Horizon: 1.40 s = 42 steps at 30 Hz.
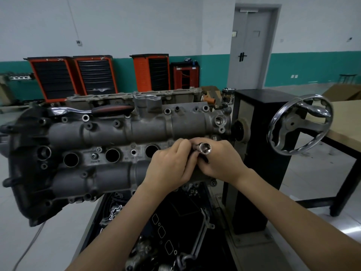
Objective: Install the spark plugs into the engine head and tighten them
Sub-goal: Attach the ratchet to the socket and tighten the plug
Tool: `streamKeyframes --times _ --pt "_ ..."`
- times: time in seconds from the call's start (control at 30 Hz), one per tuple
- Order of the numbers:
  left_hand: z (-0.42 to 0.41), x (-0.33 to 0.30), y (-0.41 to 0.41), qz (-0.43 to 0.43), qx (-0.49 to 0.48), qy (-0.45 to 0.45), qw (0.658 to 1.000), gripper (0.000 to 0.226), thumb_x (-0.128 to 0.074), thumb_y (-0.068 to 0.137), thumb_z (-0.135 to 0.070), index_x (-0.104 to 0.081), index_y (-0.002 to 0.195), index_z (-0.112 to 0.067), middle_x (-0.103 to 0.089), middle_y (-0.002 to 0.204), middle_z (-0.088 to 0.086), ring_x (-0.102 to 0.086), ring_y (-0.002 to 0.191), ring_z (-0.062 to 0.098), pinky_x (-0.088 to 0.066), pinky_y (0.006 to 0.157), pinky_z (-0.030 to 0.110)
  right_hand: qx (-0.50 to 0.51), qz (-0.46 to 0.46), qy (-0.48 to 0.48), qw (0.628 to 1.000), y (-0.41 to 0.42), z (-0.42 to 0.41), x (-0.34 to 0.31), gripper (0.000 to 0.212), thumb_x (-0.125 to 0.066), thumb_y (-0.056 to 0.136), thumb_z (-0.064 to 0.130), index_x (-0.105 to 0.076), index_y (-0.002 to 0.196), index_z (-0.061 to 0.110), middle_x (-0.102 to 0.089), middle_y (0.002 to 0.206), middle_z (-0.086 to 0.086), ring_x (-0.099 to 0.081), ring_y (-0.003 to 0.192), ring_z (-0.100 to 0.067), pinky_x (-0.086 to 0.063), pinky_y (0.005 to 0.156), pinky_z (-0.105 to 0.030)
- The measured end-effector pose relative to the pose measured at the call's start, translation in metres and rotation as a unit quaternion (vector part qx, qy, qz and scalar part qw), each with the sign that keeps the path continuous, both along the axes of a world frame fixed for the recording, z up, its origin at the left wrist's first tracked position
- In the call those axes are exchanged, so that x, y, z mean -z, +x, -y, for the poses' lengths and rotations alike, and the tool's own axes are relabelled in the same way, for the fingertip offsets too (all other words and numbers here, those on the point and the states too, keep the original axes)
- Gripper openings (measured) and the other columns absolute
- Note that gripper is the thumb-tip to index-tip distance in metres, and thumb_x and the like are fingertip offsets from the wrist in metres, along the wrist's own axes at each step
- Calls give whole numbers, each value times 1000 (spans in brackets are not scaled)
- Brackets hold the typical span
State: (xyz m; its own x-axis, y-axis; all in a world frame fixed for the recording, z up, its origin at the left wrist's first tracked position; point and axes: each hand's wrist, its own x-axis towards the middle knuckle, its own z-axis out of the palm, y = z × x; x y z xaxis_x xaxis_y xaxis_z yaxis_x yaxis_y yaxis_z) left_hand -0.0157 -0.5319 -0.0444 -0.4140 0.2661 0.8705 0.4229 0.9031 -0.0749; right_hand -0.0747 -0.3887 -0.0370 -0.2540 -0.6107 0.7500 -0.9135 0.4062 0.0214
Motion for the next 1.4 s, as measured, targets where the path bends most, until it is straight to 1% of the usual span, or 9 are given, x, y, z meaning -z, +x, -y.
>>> streamKeyframes --times 0.1,0.17,0.4,0.6,0.83,1.0,1.17,1.27,1.4 --pt "0 -2 0 3 1 13 1000 31 -49 84 -31 -49 66 -6 -48 57 2 -41 39 15 -20 40 18 8 -27 -28 999 1 1 -1 7 -59 77 6 -55 72 3 -55 59 -4 -52 46 -23 -39 35 -32" --pt "1 -1 -2 -2 -9 10 1000 32 -51 82 -33 -48 62 -8 -49 52 1 -43 38 17 -22 40 18 12 -28 -33 999 0 2 0 16 -66 74 4 -51 69 4 -52 56 -5 -48 44 -23 -39 35 -32" --pt "0 -1 -1 28 2 18 999 31 -41 89 -27 -52 74 -2 -52 66 5 -44 38 20 -25 36 19 5 5 -13 1000 0 1 0 36 -54 79 24 -61 108 6 -69 90 -2 -67 72 -19 -50 49 -34" --pt "0 -2 -2 11 -14 24 1000 32 -50 82 -35 -47 64 -8 -49 54 2 -45 39 18 -22 40 18 9 -30 -37 999 -1 2 0 12 -59 78 11 -53 69 4 -53 58 -3 -49 46 -21 -38 35 -32" --pt "-1 -2 0 22 9 25 999 32 -41 88 -26 -53 73 -1 -52 65 7 -45 38 21 -27 35 22 7 8 -26 1000 0 2 0 32 -51 78 26 -62 101 6 -68 82 -2 -65 64 -21 -48 46 -33" --pt "0 -3 1 15 7 22 1000 29 -50 80 -31 -48 66 -6 -48 57 3 -42 39 18 -24 39 19 11 -46 -38 998 0 3 -1 15 -58 78 10 -49 67 6 -49 55 -2 -44 42 -19 -32 33 -27" --pt "0 -2 0 -7 32 35 999 27 -52 80 -31 -48 76 -5 -50 61 5 -43 40 17 -31 33 23 17 -43 -21 999 0 2 -1 14 -65 75 7 -53 69 4 -49 58 -5 -45 42 -21 -34 32 -29" --pt "-1 -1 1 -3 57 22 998 18 -48 87 -29 -42 92 -13 -56 71 7 -51 45 19 -34 35 22 1 -24 -22 999 2 1 -3 20 -50 84 18 -56 73 2 -53 62 -6 -49 45 -23 -38 34 -32" --pt "-3 -3 8 -13 62 36 997 10 -48 89 -21 -44 95 -14 -57 71 5 -48 45 15 -39 36 29 9 15 -9 1000 7 2 -7 24 -48 82 24 -59 83 3 -55 73 -7 -51 50 -22 -43 40 -32"
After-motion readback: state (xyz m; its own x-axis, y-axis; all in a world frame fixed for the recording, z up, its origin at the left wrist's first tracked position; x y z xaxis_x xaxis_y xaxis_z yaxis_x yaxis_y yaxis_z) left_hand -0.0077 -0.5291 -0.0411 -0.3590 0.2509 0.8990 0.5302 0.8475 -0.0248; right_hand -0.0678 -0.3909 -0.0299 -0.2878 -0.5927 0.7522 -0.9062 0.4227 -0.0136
